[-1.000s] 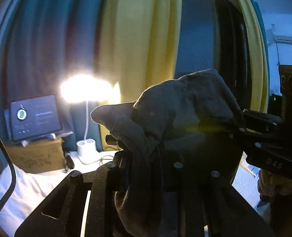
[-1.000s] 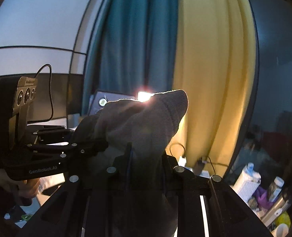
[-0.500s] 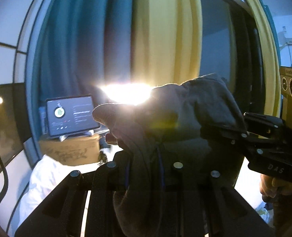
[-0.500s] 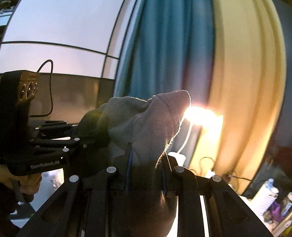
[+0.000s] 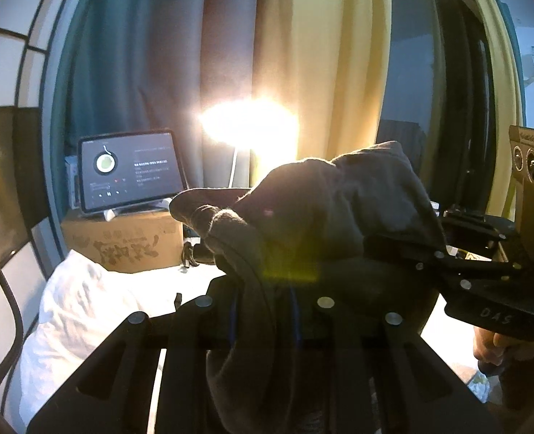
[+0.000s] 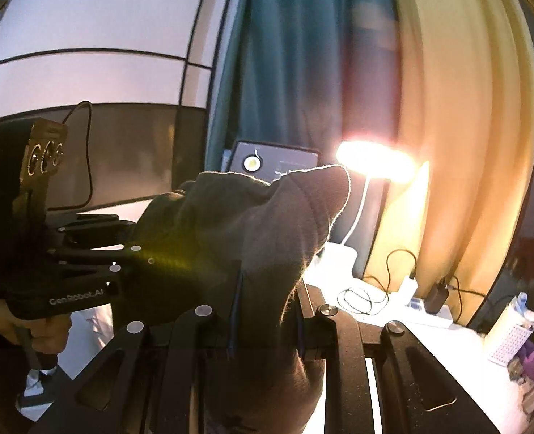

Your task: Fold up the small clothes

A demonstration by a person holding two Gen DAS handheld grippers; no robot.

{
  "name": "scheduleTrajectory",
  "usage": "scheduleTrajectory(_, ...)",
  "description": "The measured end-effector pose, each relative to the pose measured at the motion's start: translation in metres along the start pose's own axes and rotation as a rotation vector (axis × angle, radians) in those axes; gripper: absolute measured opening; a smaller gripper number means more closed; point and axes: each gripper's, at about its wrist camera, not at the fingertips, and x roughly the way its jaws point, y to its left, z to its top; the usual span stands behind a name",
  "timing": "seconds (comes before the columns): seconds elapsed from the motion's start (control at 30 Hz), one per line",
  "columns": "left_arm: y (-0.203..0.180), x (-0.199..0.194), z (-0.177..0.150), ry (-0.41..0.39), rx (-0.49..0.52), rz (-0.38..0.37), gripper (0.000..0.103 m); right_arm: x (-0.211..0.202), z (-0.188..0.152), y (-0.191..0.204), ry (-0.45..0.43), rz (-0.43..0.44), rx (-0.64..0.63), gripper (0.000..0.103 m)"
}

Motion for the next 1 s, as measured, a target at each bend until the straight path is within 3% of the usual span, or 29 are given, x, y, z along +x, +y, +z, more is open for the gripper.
scheduleTrajectory(1.0,0.056,0.158,-0.040,0.309,-0.082,-0.008,0.020,0.171,-0.065,-0.081,0.261,0.075,0.172,0.023)
